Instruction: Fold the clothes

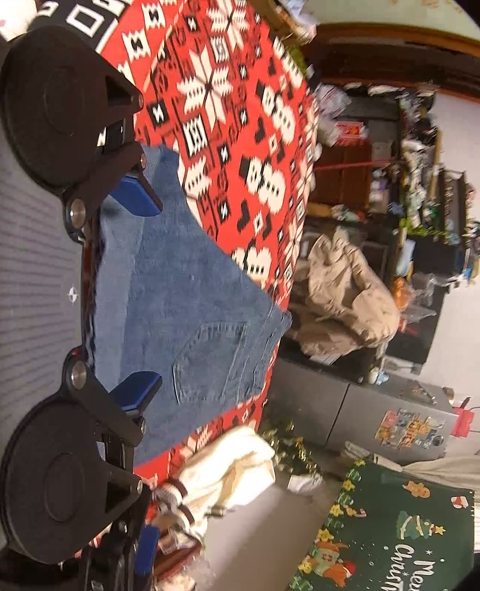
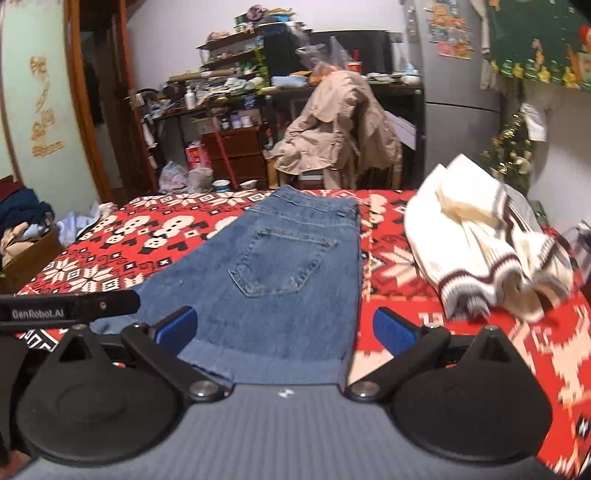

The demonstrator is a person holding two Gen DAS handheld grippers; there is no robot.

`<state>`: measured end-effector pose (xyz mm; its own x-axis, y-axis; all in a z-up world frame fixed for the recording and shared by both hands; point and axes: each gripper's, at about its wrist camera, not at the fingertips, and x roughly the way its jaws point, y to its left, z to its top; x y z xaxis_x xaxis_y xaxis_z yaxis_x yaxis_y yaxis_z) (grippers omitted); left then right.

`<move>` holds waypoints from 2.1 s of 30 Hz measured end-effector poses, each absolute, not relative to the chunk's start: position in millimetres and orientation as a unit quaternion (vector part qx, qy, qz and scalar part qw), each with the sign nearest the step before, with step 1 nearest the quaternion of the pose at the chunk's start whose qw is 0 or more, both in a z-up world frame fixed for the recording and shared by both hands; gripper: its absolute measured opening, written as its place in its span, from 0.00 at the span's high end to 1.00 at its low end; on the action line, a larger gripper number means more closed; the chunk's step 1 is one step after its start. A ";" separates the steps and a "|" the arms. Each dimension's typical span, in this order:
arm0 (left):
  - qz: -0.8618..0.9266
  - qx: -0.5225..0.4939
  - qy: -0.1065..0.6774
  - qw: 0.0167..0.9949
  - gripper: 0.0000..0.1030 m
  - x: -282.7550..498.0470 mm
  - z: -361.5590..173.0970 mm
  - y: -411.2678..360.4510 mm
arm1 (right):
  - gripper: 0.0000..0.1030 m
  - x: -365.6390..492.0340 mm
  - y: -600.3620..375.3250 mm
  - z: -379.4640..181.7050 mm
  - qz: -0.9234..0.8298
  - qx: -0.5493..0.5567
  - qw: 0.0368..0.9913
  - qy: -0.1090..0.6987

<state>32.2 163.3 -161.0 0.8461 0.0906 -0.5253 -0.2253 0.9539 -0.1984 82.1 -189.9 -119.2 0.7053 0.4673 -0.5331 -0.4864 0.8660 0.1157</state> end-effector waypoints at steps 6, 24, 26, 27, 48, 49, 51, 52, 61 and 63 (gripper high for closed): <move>0.084 -0.127 0.255 0.955 0.40 32.9 -168.2 167.7 | 0.03 56.6 -183.5 -129.8 0.234 -0.023 0.931 0.281; 0.137 -0.134 0.293 0.937 0.95 54.8 -202.7 197.8 | 0.84 84.1 -122.0 -156.1 0.258 0.014 0.911 0.322; 0.138 -0.130 0.293 0.937 0.95 54.3 -203.2 196.7 | 0.84 87.8 -115.2 -159.1 0.262 0.019 0.908 0.326; 0.137 -0.131 0.292 0.937 0.95 53.8 -203.3 197.1 | 0.84 91.9 -107.1 -159.5 0.265 0.016 0.908 0.324; 0.127 -0.161 0.288 0.935 0.95 50.8 -205.0 205.3 | 0.88 176.0 -46.3 -189.6 0.233 -0.037 0.904 0.357; 0.127 -0.162 0.288 0.935 0.95 50.7 -205.4 205.2 | 0.88 171.5 -54.7 -189.9 0.227 -0.041 0.906 0.354; 0.127 -0.161 0.288 0.935 0.95 50.5 -205.3 203.8 | 0.88 162.2 -71.6 -190.6 0.216 -0.048 0.911 0.349; 0.127 -0.161 0.288 0.935 0.95 50.4 -205.3 203.2 | 0.88 159.7 -81.0 -191.0 0.206 -0.050 0.913 0.348; 0.131 -0.155 0.289 0.936 0.95 51.6 -204.9 203.2 | 0.95 145.9 -150.9 -187.4 0.155 -0.031 0.927 0.341; 0.131 -0.154 0.289 0.936 0.95 51.6 -204.7 203.3 | 0.87 140.3 -154.2 -181.5 0.161 -0.018 0.928 0.334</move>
<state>51.6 203.3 -204.7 0.7985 0.1564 -0.5813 -0.3348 0.9179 -0.2129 140.3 -154.2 -181.5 0.7248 0.2874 -0.6261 -0.3114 0.9474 0.0745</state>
